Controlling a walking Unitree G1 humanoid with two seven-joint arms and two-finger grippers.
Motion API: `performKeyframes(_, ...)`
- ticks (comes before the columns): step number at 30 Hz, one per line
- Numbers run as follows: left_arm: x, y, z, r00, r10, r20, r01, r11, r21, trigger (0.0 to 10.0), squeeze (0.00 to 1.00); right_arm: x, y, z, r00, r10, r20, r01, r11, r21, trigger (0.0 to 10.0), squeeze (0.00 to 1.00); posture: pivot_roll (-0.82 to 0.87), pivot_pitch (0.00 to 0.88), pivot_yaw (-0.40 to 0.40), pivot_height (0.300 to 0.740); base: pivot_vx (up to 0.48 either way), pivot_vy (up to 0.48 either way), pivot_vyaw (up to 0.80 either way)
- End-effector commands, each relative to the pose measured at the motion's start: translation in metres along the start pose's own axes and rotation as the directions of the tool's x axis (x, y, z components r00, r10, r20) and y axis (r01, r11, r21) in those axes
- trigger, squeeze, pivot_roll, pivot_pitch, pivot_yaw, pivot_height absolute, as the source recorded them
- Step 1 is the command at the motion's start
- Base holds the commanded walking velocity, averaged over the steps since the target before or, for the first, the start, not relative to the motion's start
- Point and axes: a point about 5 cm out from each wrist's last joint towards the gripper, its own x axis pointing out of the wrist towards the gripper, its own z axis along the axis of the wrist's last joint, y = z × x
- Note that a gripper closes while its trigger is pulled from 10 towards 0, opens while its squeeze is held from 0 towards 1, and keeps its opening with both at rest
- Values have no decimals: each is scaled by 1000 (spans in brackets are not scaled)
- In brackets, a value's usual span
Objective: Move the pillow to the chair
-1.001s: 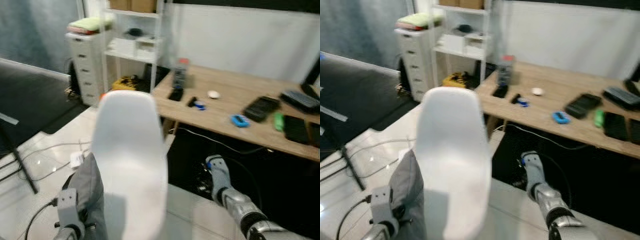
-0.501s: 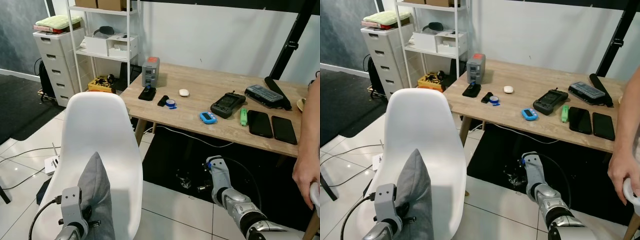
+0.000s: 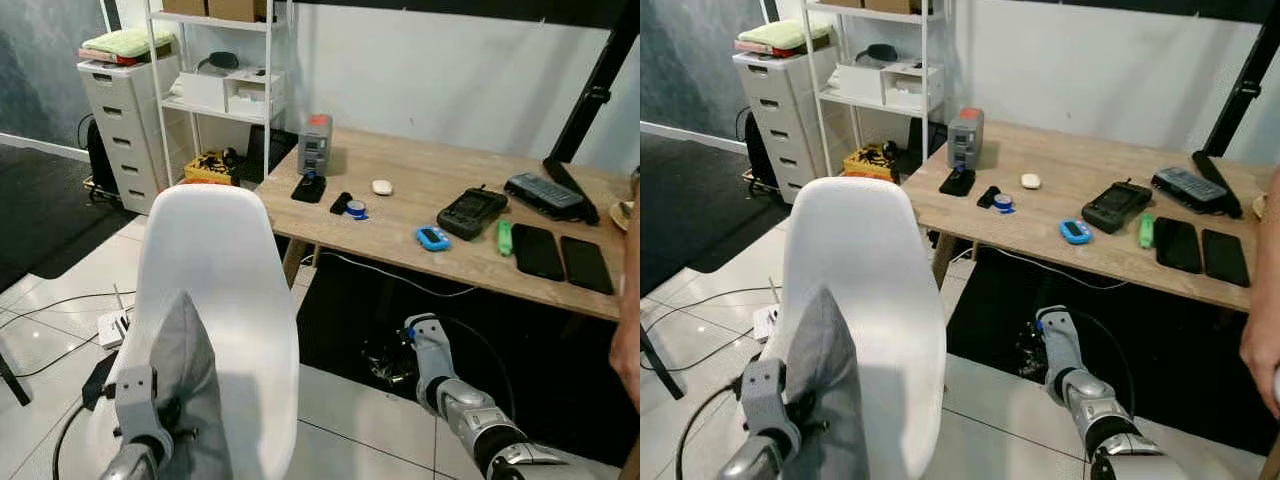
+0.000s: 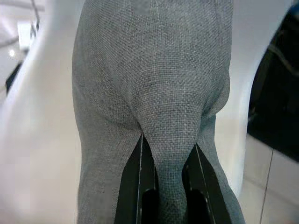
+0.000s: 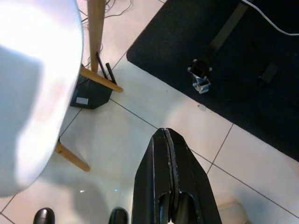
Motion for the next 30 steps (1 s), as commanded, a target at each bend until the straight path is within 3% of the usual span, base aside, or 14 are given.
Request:
performKeyframes(1,9,-2,31,991,-25,131,23,1000,13,10000,0,0,1,-1,1000,5,2,-5,1000,-5,10000,0,-171,14,-36,740,274,0,0)
performKeyframes(25,15,-5,62,969,-42,245,35,999,36,10000,0,-1,-1,-4,1000,-5,-23,5,1000,-12,10000,0,-178,15,-29,740,11,0,0)
performKeyframes(27,16,-5,69,963,-48,267,31,997,65,10000,0,-1,-2,-4,1000,-5,-23,5,1000,-14,10000,0,-179,19,-28,735,0,0,0)
performKeyframes(30,18,-11,86,951,-69,302,0,975,223,10000,0,0,-1,-1,1000,5,-11,-6,1000,-13,10000,0,-182,23,-25,720,0,0,0)
